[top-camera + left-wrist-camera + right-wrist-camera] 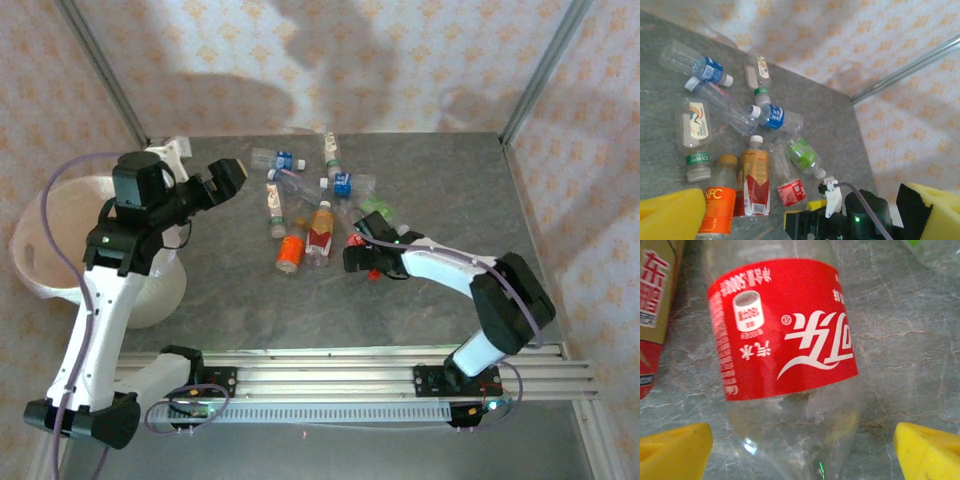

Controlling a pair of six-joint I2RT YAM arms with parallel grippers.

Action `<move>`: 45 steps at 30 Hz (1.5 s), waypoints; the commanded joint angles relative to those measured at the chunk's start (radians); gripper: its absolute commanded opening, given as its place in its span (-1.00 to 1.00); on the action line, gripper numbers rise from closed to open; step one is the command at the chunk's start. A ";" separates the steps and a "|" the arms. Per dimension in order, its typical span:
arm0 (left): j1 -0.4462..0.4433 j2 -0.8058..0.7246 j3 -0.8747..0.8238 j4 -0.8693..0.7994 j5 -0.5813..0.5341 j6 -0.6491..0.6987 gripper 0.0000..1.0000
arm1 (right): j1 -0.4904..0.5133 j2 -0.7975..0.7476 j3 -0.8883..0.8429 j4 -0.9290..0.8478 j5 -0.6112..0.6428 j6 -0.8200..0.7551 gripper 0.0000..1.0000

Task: Put the plastic bottles in the bin

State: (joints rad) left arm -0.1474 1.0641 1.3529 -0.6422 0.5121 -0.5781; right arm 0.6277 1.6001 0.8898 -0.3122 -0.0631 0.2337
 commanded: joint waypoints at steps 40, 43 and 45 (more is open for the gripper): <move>-0.281 0.216 0.058 0.114 -0.041 0.034 1.00 | 0.114 -0.512 -0.144 0.440 -0.243 -0.015 -0.29; -0.313 0.247 0.055 0.158 -0.039 0.017 1.00 | 0.118 -0.488 -0.138 0.504 -0.290 0.026 -0.30; -0.326 0.264 0.051 0.190 -0.047 -0.003 1.00 | 0.119 -0.474 -0.132 0.530 -0.312 0.044 -0.30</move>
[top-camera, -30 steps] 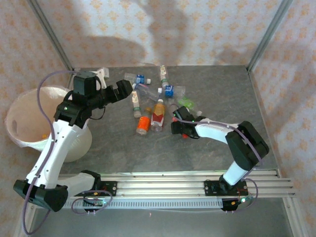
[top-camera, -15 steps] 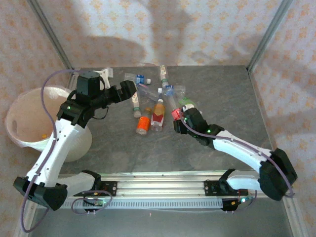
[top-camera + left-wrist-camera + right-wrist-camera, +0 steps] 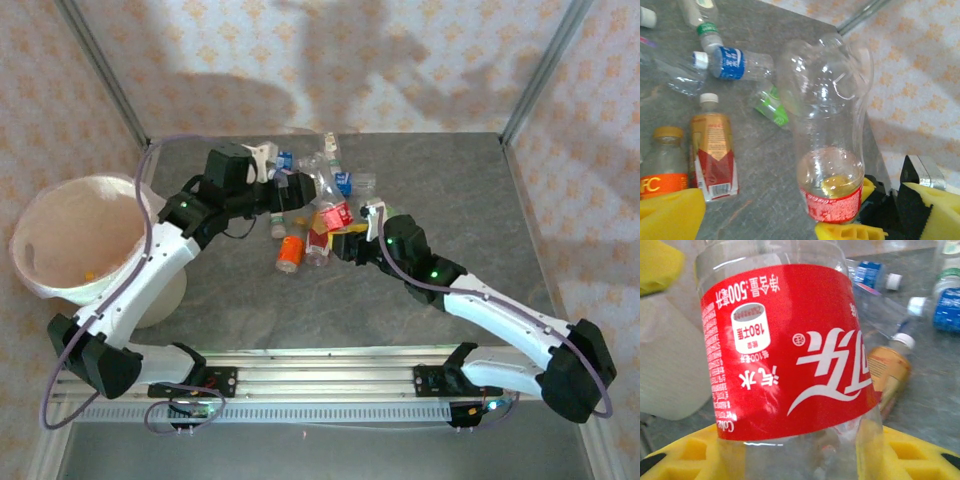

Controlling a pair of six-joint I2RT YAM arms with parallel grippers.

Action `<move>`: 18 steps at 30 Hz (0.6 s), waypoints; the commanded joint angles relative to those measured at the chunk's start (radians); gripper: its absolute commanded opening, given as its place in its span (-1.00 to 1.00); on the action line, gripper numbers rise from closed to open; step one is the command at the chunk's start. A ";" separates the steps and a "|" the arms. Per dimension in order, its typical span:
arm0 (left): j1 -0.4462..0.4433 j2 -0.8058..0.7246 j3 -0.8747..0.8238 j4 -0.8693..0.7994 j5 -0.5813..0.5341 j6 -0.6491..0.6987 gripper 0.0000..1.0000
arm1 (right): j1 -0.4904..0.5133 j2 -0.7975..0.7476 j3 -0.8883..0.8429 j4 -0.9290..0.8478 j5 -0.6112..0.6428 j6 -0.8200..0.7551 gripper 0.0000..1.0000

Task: Put the plastic bottles in the bin

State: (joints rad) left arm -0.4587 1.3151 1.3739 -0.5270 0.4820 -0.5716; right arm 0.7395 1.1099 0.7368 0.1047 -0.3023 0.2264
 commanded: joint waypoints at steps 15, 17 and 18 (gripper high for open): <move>-0.026 0.069 -0.032 0.222 -0.108 -0.082 0.91 | 0.018 0.054 0.061 0.191 -0.191 0.089 -0.27; -0.026 0.074 -0.029 0.212 -0.103 -0.080 0.90 | 0.018 0.053 0.060 0.207 -0.195 0.092 -0.27; -0.026 0.073 -0.034 0.221 -0.094 -0.080 0.84 | 0.018 0.056 0.064 0.205 -0.196 0.090 -0.27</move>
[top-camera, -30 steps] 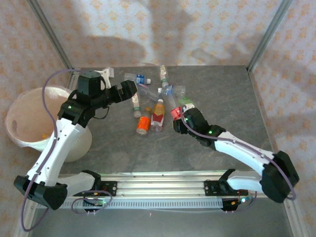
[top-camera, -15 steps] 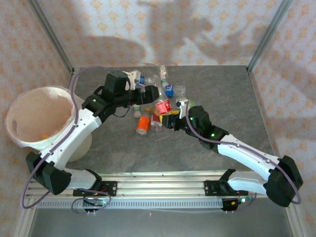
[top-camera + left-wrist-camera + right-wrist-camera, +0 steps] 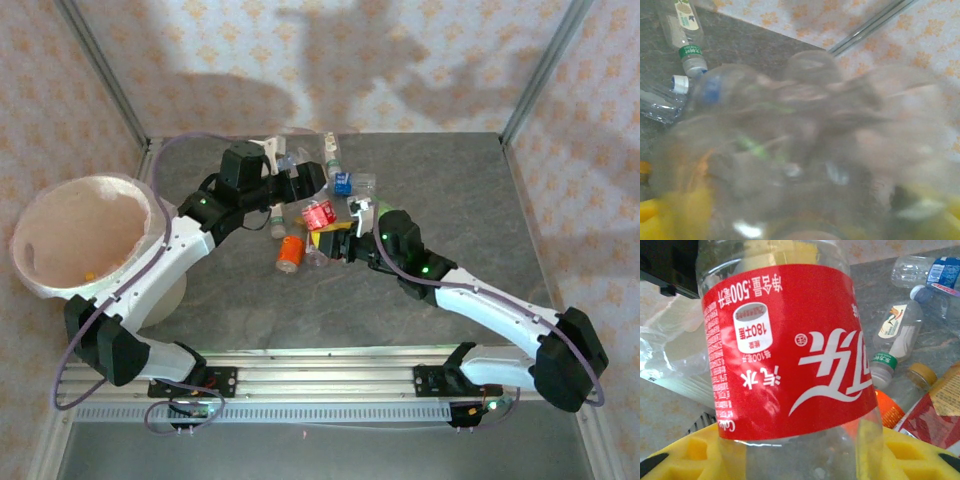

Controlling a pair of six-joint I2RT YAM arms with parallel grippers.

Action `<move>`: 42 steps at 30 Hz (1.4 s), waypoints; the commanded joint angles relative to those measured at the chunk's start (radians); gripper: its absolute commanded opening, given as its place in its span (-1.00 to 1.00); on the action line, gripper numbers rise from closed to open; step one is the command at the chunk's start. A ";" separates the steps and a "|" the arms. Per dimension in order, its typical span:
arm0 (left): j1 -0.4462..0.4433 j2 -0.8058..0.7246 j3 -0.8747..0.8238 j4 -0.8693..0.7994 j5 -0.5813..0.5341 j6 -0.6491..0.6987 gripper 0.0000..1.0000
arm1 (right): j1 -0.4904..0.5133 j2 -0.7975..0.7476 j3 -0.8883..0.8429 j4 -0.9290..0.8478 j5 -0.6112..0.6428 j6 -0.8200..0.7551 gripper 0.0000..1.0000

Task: Put the plastic bottles in the bin

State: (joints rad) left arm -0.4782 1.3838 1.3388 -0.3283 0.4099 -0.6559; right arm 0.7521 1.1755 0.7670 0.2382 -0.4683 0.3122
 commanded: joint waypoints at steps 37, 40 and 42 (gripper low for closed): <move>0.033 -0.390 0.434 -0.582 -1.150 0.563 0.12 | 0.006 -0.036 0.077 -0.160 0.344 0.015 0.98; 0.054 -0.391 0.428 -0.571 -1.338 0.644 0.11 | 0.006 -0.029 0.079 -0.166 0.359 0.014 0.99; 0.092 -0.396 0.413 -0.552 -1.409 0.681 0.10 | 0.006 -0.020 0.084 -0.168 0.358 0.014 0.98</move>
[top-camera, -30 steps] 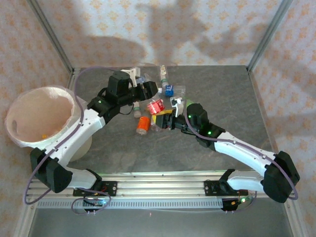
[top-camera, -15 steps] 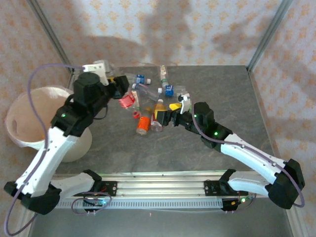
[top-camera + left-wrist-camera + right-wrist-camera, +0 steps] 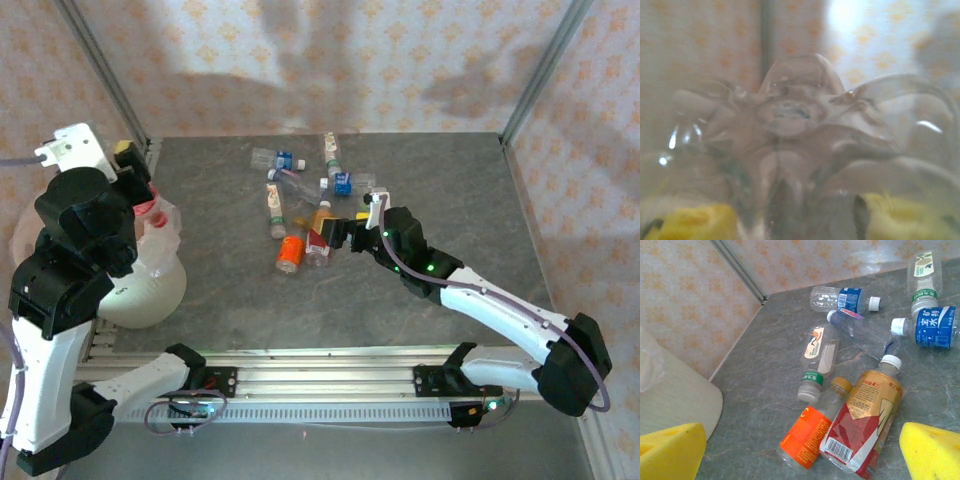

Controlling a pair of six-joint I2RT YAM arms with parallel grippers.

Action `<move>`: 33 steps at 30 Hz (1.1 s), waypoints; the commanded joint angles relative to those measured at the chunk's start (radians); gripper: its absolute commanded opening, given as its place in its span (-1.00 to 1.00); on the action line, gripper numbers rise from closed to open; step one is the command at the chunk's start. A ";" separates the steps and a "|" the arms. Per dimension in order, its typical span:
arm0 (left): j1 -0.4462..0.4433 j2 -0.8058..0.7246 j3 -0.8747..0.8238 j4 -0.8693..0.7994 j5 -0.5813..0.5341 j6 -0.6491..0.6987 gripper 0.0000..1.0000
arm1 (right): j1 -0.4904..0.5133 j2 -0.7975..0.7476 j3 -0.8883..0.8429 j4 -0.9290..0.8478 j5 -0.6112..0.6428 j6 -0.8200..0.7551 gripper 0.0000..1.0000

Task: Put the plastic bottles in the bin

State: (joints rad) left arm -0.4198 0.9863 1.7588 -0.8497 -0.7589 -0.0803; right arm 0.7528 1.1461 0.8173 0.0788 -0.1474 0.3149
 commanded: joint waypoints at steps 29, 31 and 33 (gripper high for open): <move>0.475 -0.092 -0.542 0.020 0.205 -0.120 0.17 | 0.005 0.010 0.031 -0.052 0.062 0.050 0.98; 0.474 -0.098 -0.556 0.026 0.227 -0.140 0.25 | 0.005 0.003 0.029 -0.059 0.074 0.038 0.98; 0.474 -0.099 -0.557 0.017 0.238 -0.161 0.39 | 0.005 0.000 0.032 -0.072 0.086 0.027 0.99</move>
State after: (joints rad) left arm 0.0479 0.9028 1.2110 -0.8661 -0.5568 -0.1875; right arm 0.7528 1.1748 0.8505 0.0265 -0.1074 0.3630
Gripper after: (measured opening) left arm 0.682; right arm 0.992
